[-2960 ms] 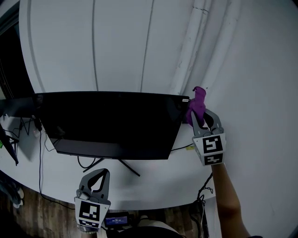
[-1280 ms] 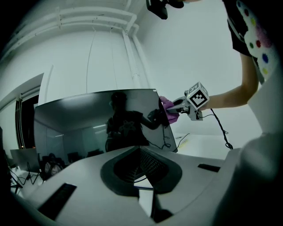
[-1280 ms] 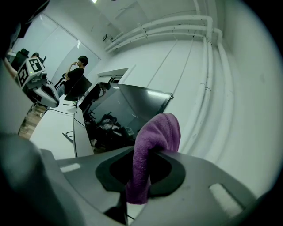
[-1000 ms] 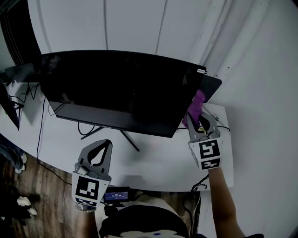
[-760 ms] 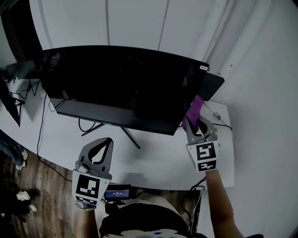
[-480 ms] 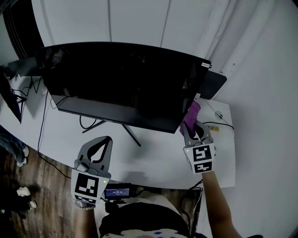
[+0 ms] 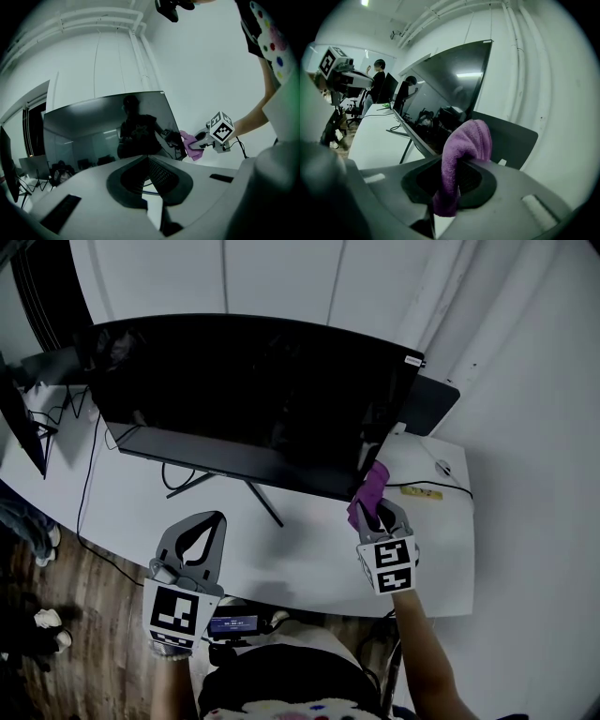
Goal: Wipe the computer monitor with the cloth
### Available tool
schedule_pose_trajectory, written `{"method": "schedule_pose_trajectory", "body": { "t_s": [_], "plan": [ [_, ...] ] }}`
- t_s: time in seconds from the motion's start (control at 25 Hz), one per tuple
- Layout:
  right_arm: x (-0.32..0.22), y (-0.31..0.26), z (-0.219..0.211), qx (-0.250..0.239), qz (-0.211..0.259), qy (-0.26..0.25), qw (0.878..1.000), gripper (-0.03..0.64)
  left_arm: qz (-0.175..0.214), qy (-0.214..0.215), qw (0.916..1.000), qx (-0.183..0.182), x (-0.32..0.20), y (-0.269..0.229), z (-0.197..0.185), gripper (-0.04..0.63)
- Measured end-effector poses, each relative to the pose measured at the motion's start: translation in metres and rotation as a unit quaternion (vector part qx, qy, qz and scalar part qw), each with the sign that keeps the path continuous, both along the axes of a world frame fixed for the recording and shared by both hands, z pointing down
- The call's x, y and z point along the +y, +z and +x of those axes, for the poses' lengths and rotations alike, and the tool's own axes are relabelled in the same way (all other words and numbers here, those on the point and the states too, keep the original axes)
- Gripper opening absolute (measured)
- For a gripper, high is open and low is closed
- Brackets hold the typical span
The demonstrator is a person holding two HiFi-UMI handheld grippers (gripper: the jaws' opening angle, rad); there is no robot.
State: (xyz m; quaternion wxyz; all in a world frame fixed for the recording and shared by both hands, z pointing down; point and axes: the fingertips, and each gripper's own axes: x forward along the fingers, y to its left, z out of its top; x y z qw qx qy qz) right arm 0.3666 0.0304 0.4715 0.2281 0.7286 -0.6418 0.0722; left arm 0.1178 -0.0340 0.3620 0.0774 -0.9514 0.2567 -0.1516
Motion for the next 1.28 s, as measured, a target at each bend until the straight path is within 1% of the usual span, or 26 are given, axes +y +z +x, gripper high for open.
{"method": "schedule_pose_trajectory", "body": {
  "t_s": [0.2,0.4,0.52,0.84,0.96,1.12,1.28],
  "plan": [
    [0.004,0.024,-0.001,-0.021,-0.022,0.008,1.000,0.069,0.011,-0.010,0.9999,-0.006,-0.004,-0.001,-0.007,0.006],
    [0.003,0.040,-0.004,-0.032,-0.038,0.014,0.999,0.069,0.010,-0.022,0.9997,-0.007,-0.012,0.001,-0.017,0.006],
    [0.001,0.049,-0.006,-0.043,-0.047,0.019,0.998,0.069,0.005,-0.026,0.9997,0.000,-0.017,0.001,-0.019,0.006],
    [-0.002,0.061,-0.018,-0.075,-0.058,0.025,0.995,0.069,0.007,-0.033,0.9994,-0.004,-0.038,0.007,-0.033,0.006],
    [-0.006,0.066,-0.025,-0.074,-0.065,0.024,0.995,0.069,0.000,-0.029,0.9996,0.001,-0.045,0.007,-0.034,0.006],
    [-0.018,0.069,-0.040,-0.075,-0.068,0.021,0.995,0.069,0.002,-0.028,0.9996,-0.007,-0.058,0.014,-0.043,0.006],
    [-0.035,0.067,-0.057,-0.075,-0.070,0.018,0.995,0.069,-0.006,-0.025,0.9996,-0.010,-0.074,0.018,-0.055,0.006]
  ]
}}
